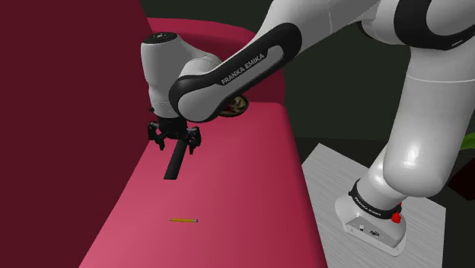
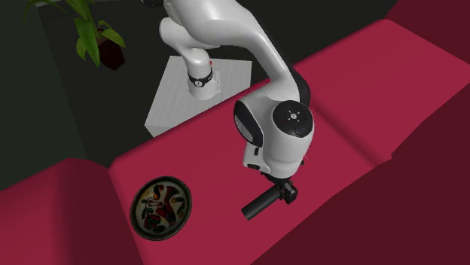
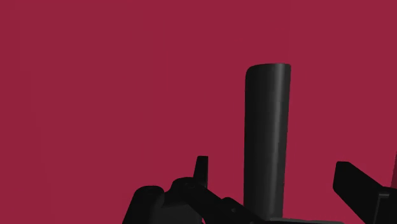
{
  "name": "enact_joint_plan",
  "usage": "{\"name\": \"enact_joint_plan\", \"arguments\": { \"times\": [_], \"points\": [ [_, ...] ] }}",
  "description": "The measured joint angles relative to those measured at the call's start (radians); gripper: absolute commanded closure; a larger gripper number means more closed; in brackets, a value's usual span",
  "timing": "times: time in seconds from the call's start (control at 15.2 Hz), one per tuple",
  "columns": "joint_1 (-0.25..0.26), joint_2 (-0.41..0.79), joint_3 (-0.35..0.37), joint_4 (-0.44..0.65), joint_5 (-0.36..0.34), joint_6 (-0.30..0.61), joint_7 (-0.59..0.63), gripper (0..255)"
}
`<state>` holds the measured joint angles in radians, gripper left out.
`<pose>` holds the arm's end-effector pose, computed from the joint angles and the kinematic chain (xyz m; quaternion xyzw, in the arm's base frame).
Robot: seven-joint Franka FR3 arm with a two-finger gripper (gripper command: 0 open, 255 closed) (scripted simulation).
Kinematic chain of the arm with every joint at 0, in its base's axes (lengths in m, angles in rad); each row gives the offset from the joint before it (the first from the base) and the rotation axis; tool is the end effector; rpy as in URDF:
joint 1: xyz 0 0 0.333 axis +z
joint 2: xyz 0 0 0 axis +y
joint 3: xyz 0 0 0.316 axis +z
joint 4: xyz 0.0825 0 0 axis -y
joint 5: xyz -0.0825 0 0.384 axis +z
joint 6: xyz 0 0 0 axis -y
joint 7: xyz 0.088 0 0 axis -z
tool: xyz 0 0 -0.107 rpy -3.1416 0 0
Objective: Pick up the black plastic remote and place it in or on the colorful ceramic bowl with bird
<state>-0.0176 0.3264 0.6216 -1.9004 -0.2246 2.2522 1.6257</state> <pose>0.5296 0.3306 0.3672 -0.8947 0.4441 -0.0182 0.0440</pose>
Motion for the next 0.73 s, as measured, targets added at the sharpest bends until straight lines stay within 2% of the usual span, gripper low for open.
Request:
{"name": "enact_joint_plan", "arguments": {
  "times": [0.2, 0.73],
  "points": [
    [0.03, 0.067, -0.025, 0.042, -0.039, 0.011, 0.052, 0],
    [0.053, 0.126, -0.05, 0.037, -0.081, 0.066, 0.081, 0]
  ]
}}
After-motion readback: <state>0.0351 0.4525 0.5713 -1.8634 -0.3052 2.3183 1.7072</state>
